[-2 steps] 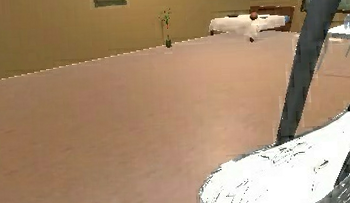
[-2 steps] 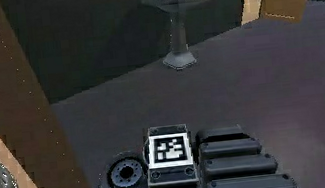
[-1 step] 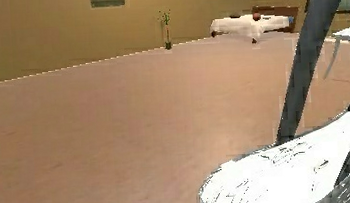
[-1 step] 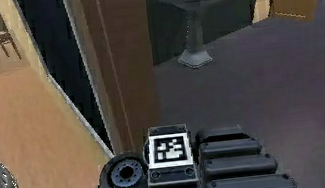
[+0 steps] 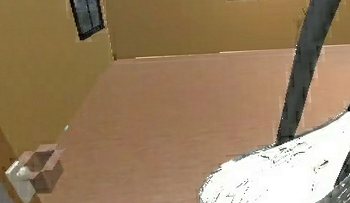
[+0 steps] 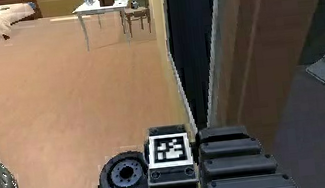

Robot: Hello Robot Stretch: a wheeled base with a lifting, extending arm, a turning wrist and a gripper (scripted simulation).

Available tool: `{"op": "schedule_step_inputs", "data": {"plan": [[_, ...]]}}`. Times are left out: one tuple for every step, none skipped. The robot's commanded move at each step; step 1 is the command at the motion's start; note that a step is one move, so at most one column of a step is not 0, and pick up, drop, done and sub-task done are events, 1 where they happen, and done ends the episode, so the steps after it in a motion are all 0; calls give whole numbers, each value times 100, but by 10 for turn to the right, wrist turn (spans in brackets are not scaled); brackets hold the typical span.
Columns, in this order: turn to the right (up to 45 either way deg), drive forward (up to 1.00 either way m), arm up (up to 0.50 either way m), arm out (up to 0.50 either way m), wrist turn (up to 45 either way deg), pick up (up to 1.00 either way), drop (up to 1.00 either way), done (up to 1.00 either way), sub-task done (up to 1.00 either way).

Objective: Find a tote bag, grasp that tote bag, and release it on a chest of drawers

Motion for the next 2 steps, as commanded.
{"op": "schedule_step_inputs", "data": {"plan": [[0,20,0,0,0,0,0,0,0],[450,0,0,0,0,0,0,0,0]]}}
